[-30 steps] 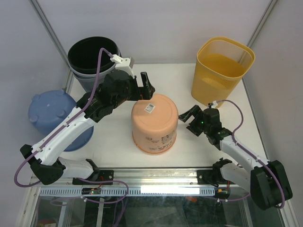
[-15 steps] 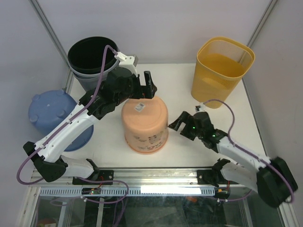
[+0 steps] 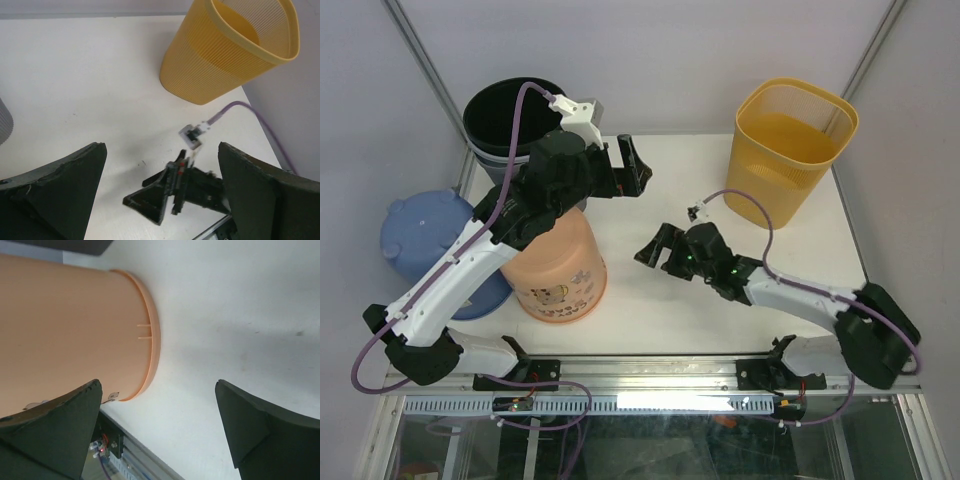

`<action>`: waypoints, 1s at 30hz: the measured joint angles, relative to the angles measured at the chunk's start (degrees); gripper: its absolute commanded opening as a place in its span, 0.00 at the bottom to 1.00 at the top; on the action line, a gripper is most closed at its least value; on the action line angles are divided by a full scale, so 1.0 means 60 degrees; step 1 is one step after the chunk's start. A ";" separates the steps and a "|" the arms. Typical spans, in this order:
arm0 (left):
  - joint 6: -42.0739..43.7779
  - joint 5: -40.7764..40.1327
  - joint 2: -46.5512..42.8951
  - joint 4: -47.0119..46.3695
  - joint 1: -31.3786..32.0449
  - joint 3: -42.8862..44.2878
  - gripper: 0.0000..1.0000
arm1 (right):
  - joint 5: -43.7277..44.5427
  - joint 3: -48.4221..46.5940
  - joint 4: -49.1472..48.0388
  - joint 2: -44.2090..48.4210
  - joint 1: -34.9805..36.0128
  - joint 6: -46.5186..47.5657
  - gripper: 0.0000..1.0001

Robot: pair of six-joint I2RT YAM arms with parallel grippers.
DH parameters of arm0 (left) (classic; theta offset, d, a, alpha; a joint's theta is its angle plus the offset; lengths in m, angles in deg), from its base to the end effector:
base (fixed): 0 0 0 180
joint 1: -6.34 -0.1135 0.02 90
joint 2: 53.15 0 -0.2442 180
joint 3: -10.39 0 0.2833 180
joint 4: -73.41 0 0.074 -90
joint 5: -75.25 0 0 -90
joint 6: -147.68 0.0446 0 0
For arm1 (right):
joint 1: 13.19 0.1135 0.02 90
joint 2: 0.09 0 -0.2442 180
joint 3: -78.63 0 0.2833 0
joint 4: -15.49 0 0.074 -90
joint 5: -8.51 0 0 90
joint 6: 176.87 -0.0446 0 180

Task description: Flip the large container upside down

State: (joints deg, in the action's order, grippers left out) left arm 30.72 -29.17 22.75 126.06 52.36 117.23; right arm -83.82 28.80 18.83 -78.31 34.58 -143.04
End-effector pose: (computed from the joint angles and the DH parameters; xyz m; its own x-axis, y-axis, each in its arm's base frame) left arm 0.2249 -0.2171 0.4526 -0.4721 -0.1431 -0.8699 0.3615 0.8685 -0.3391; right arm 0.2139 0.2383 0.1555 -0.8307 0.3198 -0.4558 -0.1312 0.6831 0.7184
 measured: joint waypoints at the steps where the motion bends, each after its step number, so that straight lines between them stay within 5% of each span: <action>1: 0.0007 0.0004 0.0000 0.0004 0.0000 0.0000 0.99 | 0.0244 0.0018 0.0397 0.0470 -0.0080 0.0237 0.99; 9: 0.0310 0.1035 0.1297 -0.0186 -0.0062 0.0914 0.99 | 0.3548 -0.1468 0.4488 0.5002 -0.0765 0.4153 0.99; 14: 0.0444 0.1920 0.3100 -0.0878 -0.0066 0.1129 0.99 | 0.5468 -0.3461 0.5286 0.5807 -0.1195 0.6280 0.99; 17: 0.0433 0.2488 0.3905 -0.0987 -0.0062 0.0750 0.99 | 0.5741 -0.5847 0.5978 0.4408 -0.2018 0.7282 0.99; 23: 0.0408 0.2565 0.4105 -0.0991 0.0321 -0.0681 0.99 | 0.3942 -1.0990 0.7672 -0.0102 -0.4459 0.7934 0.99; 30: 0.0113 0.2404 0.3384 -0.1031 0.0637 -0.2685 0.99 | 0.2557 -1.5646 1.0331 -0.5104 -0.5049 0.8459 0.95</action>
State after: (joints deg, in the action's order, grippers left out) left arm 31.40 -14.74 43.06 119.87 56.18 101.12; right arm -68.48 -65.08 80.82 -108.93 4.28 -92.28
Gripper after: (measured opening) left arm 0.990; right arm 0.990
